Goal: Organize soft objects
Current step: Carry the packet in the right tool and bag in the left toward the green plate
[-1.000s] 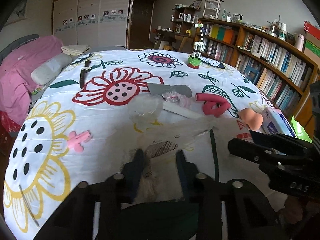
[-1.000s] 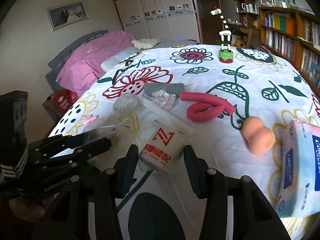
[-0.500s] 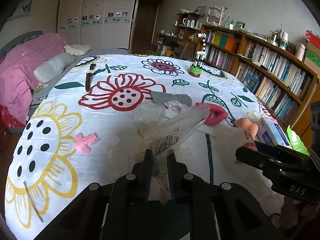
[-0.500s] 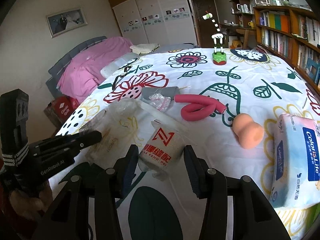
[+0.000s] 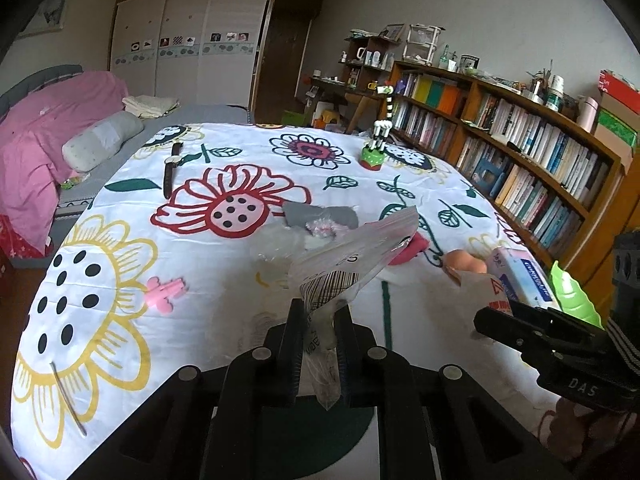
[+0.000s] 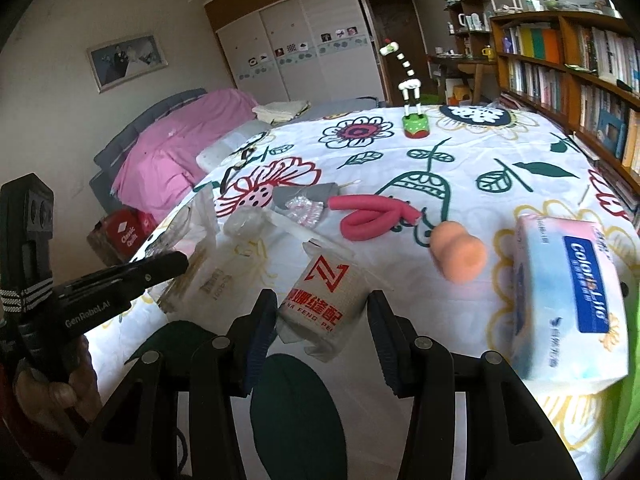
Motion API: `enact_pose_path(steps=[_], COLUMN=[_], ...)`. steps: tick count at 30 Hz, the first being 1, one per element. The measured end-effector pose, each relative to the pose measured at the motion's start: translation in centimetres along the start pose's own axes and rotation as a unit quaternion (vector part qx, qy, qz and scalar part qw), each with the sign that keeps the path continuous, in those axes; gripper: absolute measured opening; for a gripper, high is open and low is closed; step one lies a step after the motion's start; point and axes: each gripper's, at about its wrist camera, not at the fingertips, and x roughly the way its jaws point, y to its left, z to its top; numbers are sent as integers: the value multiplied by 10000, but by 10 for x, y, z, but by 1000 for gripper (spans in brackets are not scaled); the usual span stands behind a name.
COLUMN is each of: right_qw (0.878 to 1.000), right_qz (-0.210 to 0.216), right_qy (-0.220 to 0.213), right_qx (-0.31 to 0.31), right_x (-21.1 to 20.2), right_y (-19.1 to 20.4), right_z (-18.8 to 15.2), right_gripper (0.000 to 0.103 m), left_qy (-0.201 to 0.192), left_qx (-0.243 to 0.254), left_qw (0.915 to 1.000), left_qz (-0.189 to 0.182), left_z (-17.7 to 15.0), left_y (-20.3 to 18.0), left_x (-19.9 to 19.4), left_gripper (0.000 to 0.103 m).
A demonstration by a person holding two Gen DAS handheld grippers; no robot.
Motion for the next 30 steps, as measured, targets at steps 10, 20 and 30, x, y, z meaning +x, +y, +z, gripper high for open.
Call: enact_pose_path(steps=[10, 20, 30], right_qw=[9995, 9992, 9987], right_qz=[-98, -117, -159], right_qy=[-208, -248, -349], right_qx=[200, 305, 323], right_x=[-29, -45, -53], right_y=[-22, -31, -35], right_z=[-7, -16, -18], right_gripper=[48, 48, 48], left_qy=[7, 40, 100], left_qx=[136, 236, 356], left_qw=[9999, 9997, 9993], left_qz=[-31, -80, -89], left_z=[1, -3, -6], left_y=[-20, -34, -46], left_x=[1, 2, 5], left_gripper=[15, 15, 15])
